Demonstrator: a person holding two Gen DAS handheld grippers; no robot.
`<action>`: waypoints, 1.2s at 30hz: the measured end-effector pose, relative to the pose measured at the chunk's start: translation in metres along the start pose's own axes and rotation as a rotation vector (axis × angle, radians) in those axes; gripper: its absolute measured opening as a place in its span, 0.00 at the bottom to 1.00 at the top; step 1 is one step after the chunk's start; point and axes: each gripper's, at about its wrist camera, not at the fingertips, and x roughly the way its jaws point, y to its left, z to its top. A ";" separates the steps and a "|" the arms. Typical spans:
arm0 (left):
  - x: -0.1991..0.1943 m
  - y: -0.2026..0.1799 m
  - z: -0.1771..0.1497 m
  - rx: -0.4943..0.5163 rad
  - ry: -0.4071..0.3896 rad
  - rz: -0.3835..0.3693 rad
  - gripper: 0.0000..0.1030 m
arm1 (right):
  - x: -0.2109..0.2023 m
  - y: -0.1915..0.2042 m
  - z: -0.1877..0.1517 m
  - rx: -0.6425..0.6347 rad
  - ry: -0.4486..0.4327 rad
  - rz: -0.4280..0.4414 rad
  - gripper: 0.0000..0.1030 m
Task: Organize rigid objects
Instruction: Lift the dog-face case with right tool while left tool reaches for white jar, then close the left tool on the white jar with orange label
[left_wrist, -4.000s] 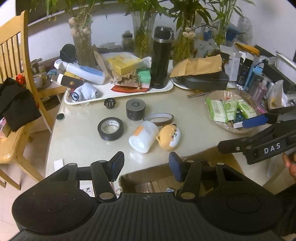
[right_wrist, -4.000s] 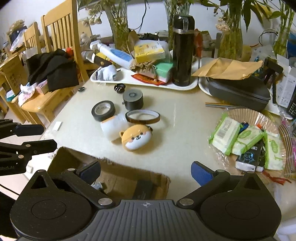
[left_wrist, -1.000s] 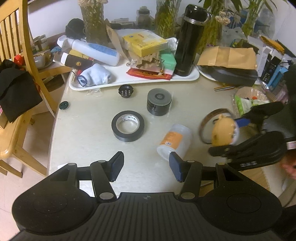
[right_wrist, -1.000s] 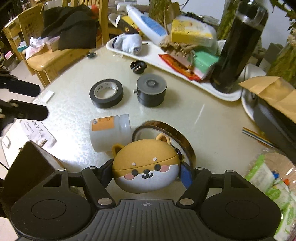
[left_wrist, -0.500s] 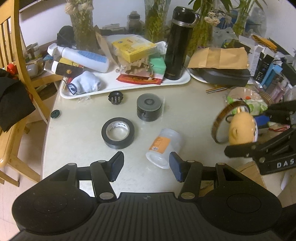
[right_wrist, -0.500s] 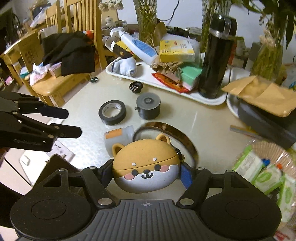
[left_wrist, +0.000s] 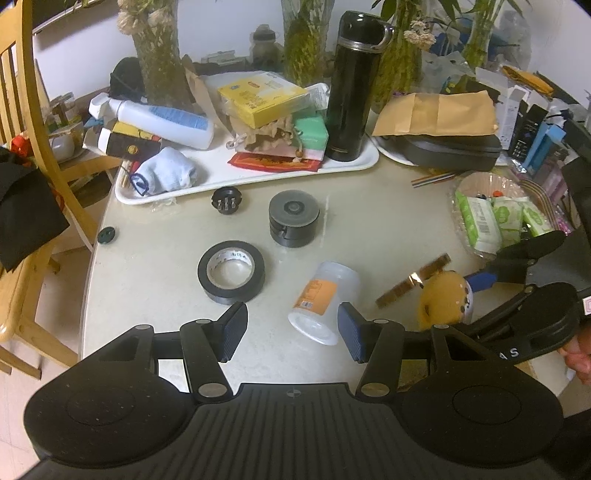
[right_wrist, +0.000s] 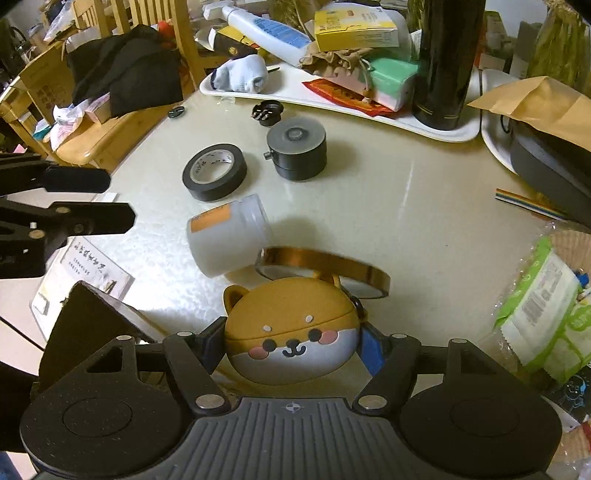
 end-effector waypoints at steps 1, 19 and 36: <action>0.001 -0.001 0.001 0.011 -0.003 -0.002 0.52 | -0.001 0.000 0.000 0.000 0.000 0.000 0.71; 0.049 -0.009 0.008 0.080 0.041 -0.078 0.52 | -0.007 -0.014 0.007 0.081 -0.033 0.021 0.72; 0.099 -0.017 0.014 0.099 0.141 -0.154 0.52 | 0.016 -0.022 0.007 0.102 0.016 0.012 0.72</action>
